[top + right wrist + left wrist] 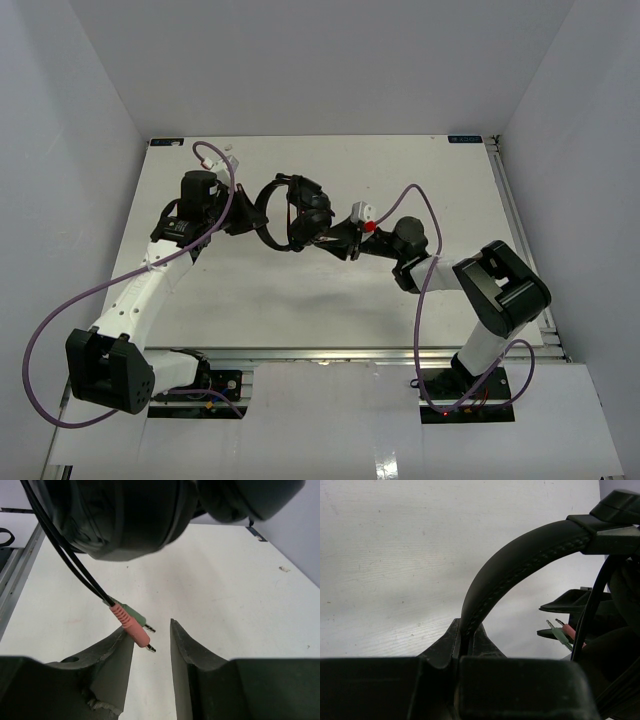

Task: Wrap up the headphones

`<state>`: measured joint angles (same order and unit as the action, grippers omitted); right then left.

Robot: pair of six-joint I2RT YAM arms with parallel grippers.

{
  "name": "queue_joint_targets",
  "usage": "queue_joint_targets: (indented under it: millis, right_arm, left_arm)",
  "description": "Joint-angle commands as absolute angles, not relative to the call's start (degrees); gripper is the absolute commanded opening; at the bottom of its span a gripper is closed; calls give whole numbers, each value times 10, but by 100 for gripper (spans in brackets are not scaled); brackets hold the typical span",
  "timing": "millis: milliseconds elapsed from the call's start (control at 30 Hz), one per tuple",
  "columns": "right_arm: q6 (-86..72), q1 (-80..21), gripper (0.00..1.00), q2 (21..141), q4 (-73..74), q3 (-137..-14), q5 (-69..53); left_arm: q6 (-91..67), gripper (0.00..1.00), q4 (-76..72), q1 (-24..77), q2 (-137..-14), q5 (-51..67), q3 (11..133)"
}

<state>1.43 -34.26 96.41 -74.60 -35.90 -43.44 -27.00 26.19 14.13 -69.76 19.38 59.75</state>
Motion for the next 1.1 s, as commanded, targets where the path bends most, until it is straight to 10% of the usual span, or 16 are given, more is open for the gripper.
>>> queue_joint_targets:
  millis: [0,133,1067]
  right_arm:
    - [-6,-345,24,972,-885,-363,-431]
    - [-10,-346,8,963,-894,-352,-423]
    - [82,-392,8,948,-772,-360,-415]
  left_arm:
    - [-279,0,224,144,-682,217,616]
    - [-280,0,219,144,-685,216,615]
    - [-303,0,183,145,-731,128,640]
